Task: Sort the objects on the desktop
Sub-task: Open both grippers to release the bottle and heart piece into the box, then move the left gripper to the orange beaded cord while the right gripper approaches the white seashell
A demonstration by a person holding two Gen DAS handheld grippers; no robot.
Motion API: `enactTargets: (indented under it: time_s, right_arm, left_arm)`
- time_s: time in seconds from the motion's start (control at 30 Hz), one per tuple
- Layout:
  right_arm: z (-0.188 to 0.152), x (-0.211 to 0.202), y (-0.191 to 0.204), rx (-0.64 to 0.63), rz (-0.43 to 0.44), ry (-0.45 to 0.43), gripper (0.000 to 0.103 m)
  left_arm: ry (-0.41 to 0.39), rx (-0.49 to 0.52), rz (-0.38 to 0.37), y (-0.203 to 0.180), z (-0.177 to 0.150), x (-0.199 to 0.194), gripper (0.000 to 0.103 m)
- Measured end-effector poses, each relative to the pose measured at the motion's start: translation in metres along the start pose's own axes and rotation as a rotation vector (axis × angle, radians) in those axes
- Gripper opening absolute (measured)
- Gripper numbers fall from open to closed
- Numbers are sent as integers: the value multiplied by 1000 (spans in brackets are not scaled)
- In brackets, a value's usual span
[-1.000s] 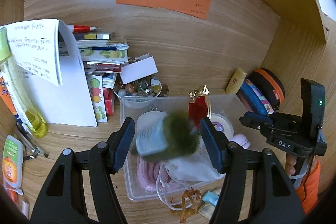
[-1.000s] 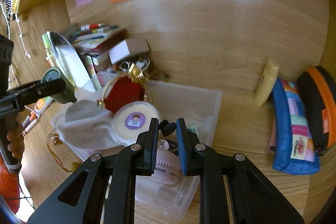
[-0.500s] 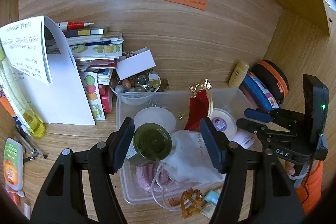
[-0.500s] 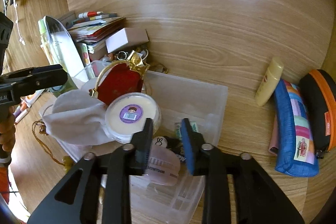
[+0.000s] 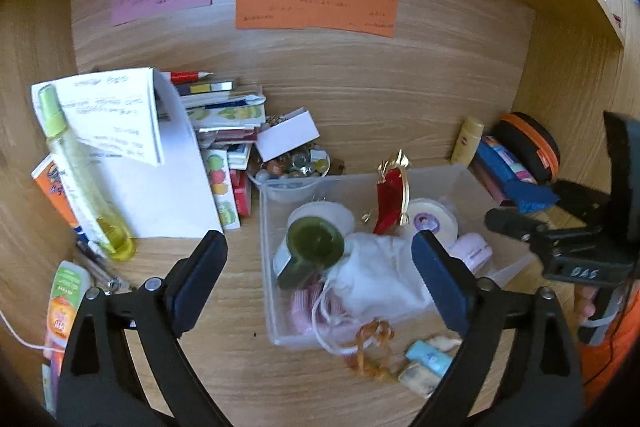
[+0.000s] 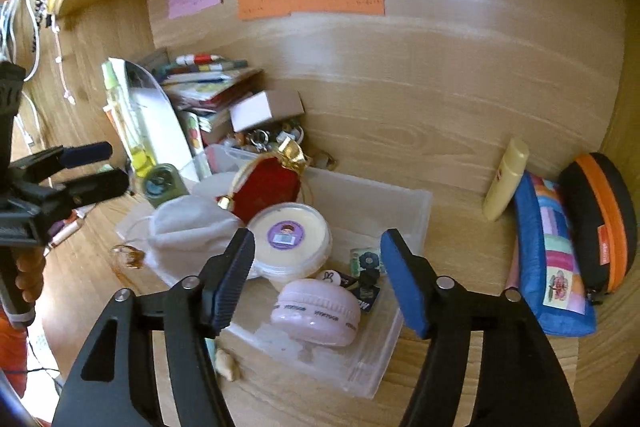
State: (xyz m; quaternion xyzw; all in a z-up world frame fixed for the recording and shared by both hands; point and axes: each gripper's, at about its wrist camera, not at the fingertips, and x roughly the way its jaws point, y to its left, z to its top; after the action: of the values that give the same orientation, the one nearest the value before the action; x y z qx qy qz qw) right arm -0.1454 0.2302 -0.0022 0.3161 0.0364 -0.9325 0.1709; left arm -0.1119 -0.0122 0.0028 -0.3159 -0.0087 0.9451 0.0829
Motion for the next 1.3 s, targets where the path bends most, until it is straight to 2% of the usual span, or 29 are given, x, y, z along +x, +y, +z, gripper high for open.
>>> enactTargets:
  time_s: [0.2,0.53,1.0,1.07,1.13,1.23,1.3]
  right_arm:
    - [-7,-20,16,-28,0,-25,68]
    - [-38,-38,39,-73,23,-1,74]
    - [-78,-28,38,-79,29,66,74]
    - [-81,-24,36,-78,31,77,71]
    - [-84,-18,35,-72,37,100,57]
    - [-85,-8,33,-48,76,144,48]
    - [-85,-4,33,-54,78,155,46]
  left_arm:
    - [7,-9,5,1,-16,-11,95]
    - [41,-17,6,2,-53,-26,98]
    - [228,58,9,-17,-106,17,98]
    - [241,75,-8,-21,-107,24,98]
    - [257,82,-43,-23,-107,30,97]
    - [268,78,-74,-22,-103,37,78]
    - [285,66,-95,-21,-102,42,72]
